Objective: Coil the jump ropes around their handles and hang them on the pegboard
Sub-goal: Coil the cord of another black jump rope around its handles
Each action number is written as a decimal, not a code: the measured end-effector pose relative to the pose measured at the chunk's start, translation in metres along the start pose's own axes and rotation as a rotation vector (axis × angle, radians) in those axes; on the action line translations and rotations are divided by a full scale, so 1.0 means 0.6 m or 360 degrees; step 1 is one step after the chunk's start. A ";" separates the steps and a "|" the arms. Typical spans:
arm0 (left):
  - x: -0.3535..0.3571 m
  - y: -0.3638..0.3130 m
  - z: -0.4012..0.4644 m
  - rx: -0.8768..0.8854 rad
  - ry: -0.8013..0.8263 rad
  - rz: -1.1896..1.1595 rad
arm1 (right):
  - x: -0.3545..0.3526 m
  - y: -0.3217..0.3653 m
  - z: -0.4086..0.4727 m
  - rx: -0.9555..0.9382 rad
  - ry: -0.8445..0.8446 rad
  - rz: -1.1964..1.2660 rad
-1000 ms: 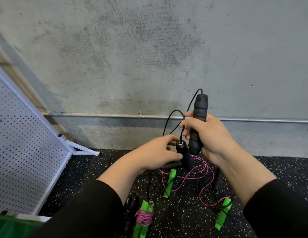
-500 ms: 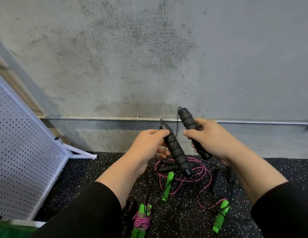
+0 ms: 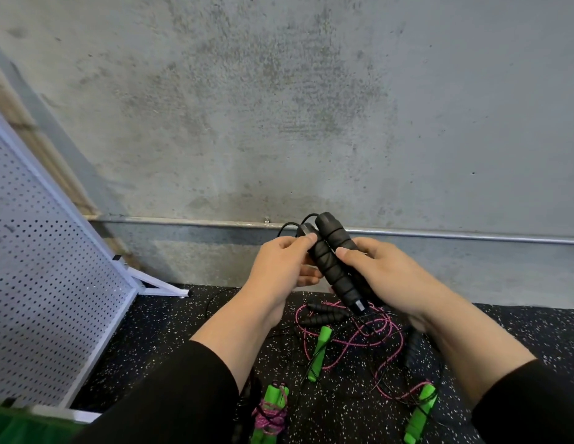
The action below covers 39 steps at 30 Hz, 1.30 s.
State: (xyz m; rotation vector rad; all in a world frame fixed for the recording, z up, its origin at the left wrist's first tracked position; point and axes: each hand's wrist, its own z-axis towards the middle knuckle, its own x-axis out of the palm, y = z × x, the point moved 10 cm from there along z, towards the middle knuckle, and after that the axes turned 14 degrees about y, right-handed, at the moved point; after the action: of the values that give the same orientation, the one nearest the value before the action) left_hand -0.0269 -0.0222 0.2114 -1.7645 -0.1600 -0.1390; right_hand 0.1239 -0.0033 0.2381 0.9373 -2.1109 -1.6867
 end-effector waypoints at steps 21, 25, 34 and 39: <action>0.033 -0.013 -0.004 -0.0030 0.0240 -0.0516 | 0.096 -0.001 -0.019 0.0079 0.0679 0.1114; 0.002 -0.045 -0.019 0.0002 0.0014 0.0108 | 0.093 -0.001 -0.016 0.0038 0.0684 0.1280; -0.023 -0.144 -0.039 0.0697 -0.0057 0.0709 | 0.097 0.019 -0.041 -0.0144 0.1173 0.1302; 0.027 -0.129 -0.041 0.0707 0.0162 0.0142 | 0.097 0.060 -0.058 -0.0410 0.1466 0.1601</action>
State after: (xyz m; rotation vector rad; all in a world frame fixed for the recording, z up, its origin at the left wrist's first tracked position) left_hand -0.0253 -0.0308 0.2940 -1.3161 -0.0333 -0.1174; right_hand 0.0894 -0.0632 0.2717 0.3128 -1.2856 -0.7333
